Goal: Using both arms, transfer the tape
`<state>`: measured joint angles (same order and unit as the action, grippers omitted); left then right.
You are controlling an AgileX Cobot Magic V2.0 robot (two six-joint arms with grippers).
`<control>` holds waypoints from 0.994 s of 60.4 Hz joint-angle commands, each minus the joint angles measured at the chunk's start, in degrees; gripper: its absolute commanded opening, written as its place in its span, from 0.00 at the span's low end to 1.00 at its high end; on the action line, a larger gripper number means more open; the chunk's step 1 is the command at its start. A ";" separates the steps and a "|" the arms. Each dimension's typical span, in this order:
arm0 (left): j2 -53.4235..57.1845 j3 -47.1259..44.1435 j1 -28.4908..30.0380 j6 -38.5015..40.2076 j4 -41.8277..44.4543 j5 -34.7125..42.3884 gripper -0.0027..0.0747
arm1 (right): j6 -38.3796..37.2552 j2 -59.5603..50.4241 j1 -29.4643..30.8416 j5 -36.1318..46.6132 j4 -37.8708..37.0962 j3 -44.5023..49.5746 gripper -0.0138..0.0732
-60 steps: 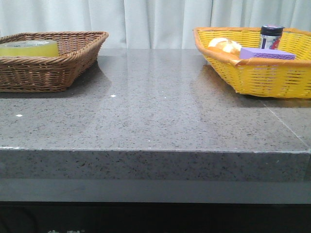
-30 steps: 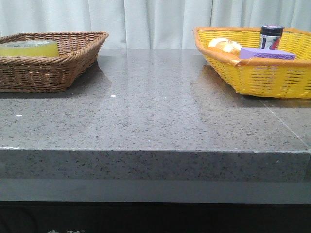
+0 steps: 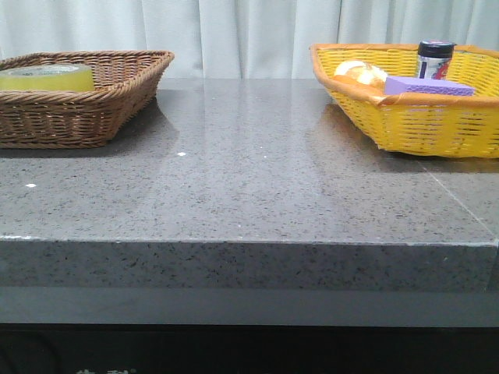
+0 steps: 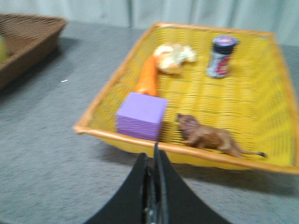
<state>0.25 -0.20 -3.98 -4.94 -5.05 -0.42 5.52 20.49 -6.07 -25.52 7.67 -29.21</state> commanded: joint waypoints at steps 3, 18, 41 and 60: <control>0.96 -0.43 0.12 0.51 -0.40 4.91 0.01 | 0.62 -5.63 4.24 10.86 -0.73 5.75 0.08; 0.96 -0.43 0.12 0.51 -0.40 4.91 0.01 | 0.62 -15.38 7.49 20.15 -0.38 19.87 0.08; 0.96 -0.43 0.12 0.51 -0.40 4.91 0.01 | 0.57 -22.45 7.96 25.52 0.00 30.41 0.08; 0.96 -0.43 0.12 0.51 -0.40 4.91 0.01 | 0.57 -22.40 8.02 25.52 0.00 30.41 0.08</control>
<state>0.25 -0.20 -3.98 -4.94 -5.05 0.00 5.52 -0.58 1.62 -4.91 7.63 1.51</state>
